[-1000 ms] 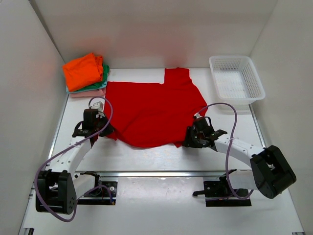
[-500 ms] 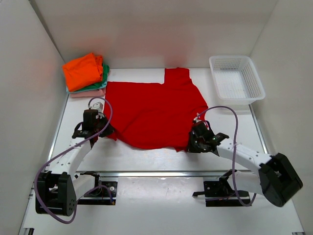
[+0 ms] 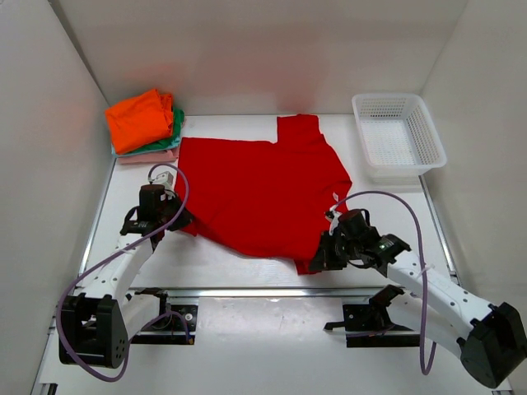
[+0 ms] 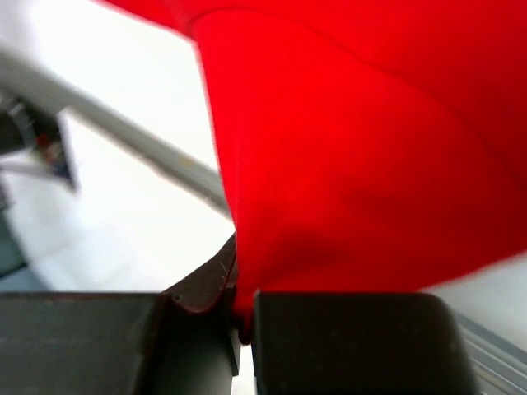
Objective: Fold and stack the t-shirts
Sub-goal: Grap the side of the flattened tshirt closest away from the robot with both arms
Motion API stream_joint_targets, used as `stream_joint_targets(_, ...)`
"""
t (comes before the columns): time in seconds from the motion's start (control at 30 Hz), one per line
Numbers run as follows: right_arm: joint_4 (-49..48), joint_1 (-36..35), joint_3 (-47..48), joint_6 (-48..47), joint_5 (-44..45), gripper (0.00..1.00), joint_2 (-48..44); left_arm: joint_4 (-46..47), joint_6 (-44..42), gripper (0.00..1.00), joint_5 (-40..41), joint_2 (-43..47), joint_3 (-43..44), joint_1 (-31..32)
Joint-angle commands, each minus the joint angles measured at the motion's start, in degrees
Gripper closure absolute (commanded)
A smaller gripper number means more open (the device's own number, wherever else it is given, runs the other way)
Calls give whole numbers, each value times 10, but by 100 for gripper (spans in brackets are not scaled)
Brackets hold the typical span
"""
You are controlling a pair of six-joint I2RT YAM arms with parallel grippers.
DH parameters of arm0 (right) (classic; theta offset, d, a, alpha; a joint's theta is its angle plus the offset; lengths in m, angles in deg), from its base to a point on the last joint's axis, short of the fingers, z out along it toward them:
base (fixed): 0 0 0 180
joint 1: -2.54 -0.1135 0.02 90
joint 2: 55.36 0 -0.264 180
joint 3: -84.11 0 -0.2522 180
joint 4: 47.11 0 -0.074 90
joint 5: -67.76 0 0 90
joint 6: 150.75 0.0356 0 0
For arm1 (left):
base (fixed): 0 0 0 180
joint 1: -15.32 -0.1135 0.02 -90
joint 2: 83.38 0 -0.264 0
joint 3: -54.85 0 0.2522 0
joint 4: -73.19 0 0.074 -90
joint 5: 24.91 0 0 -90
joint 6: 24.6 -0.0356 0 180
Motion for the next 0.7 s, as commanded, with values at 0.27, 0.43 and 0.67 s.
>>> stream_joint_targets(0.27,46,37,-57,7,-175,99,-138,-22,-14,87,4,23,6,-6)
stream_joint_targets(0.43,45,49,-74,20,-177,96,-157,-30,-14,89,4,37,2,-7)
stream_joint_targets(0.67,60,48,-70,14,-164,98,-165,-40,-12,88,4,47,7,-1)
